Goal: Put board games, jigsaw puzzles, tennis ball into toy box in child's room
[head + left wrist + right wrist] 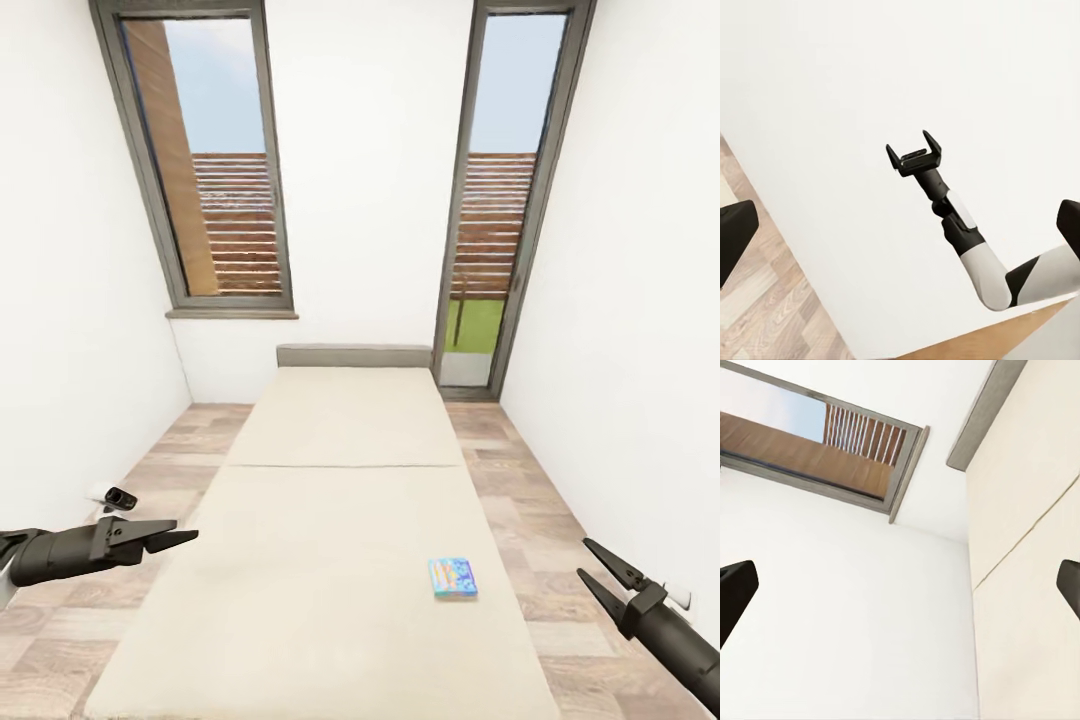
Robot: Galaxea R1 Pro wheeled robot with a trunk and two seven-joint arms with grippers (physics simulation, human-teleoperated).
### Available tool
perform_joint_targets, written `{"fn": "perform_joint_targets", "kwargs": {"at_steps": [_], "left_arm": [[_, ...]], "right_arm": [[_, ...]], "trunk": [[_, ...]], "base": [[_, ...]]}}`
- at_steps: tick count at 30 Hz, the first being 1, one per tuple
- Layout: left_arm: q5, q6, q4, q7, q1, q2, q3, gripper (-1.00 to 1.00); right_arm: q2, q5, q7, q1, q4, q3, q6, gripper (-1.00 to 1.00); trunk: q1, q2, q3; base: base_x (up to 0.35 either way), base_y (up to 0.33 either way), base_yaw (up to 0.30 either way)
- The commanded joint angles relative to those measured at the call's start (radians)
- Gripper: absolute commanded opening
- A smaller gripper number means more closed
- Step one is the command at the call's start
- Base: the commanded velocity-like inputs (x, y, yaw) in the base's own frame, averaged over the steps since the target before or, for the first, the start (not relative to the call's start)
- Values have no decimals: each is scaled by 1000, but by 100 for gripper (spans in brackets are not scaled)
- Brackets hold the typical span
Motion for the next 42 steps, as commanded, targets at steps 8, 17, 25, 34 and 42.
{"fn": "perform_joint_targets", "kwargs": {"at_steps": [8, 17, 25, 34, 42], "left_arm": [[0, 11, 0, -4, -1, -2, -1, 100], [0, 11, 0, -4, -1, -3, -2, 100], [0, 11, 0, -4, -1, -3, -2, 100], [-1, 11, 0, -4, -1, -3, -2, 100], [-2, 11, 0, -4, -1, -3, -1, 100]], "right_arm": [[0, -2, 0, 0, -2, -1, 5, 100], [0, -2, 0, 0, 0, -2, 5, 100], [0, -2, 1, 0, 2, -3, 6, 100], [0, -2, 1, 0, 5, -3, 5, 100], [0, -2, 1, 0, 6, -3, 6, 100]], "trunk": [[1, -2, -2], [1, -2, -2], [1, -2, -2], [1, -2, -2], [1, -2, -2]], "base": [[23, -2, 155], [11, 0, 73], [56, 0, 207], [106, 0, 32], [104, -5, -47]]}}
